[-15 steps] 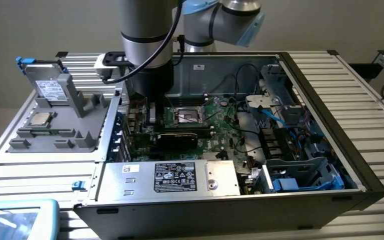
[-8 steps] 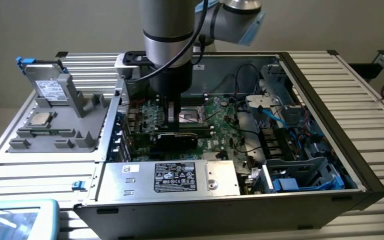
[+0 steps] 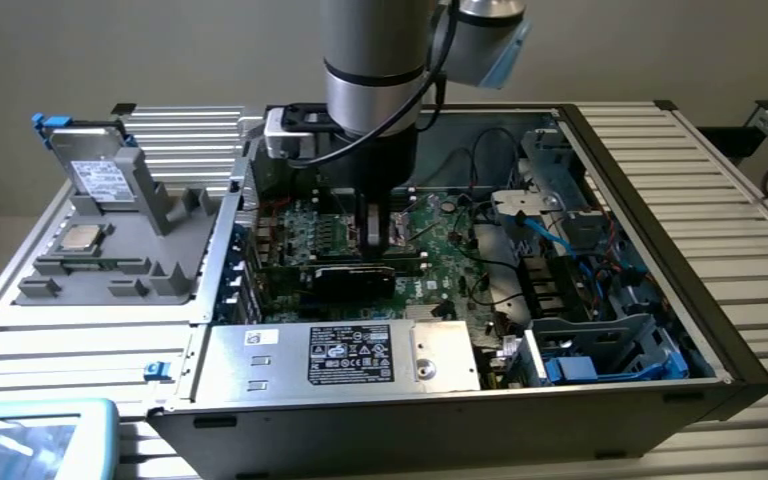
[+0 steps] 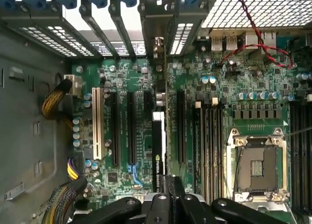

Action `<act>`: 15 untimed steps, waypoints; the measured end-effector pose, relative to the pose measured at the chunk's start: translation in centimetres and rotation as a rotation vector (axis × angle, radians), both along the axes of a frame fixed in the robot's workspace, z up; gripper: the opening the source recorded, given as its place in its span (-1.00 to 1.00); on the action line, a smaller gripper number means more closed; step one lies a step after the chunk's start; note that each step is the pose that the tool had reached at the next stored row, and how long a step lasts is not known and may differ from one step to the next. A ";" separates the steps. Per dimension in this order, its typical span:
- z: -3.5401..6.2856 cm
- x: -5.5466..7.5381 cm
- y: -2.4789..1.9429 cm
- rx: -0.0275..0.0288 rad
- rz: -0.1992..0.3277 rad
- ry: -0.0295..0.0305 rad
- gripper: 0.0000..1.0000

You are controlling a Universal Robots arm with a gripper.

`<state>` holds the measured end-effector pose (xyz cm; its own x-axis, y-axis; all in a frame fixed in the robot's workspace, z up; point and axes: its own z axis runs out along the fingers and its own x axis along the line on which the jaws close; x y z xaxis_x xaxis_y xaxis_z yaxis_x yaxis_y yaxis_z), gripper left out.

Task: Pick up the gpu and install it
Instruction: 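Press down on the gpu until it lock into place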

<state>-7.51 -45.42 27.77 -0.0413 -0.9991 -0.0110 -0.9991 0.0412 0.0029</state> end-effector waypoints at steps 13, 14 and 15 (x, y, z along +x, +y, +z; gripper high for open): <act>-0.94 0.1 -0.40 0.0001 0.000 0.0001 -0.76; -1.11 0.1 -0.42 0.0000 0.000 0.0001 -0.76; -1.26 0.1 -0.44 -0.0011 0.000 0.0004 -0.76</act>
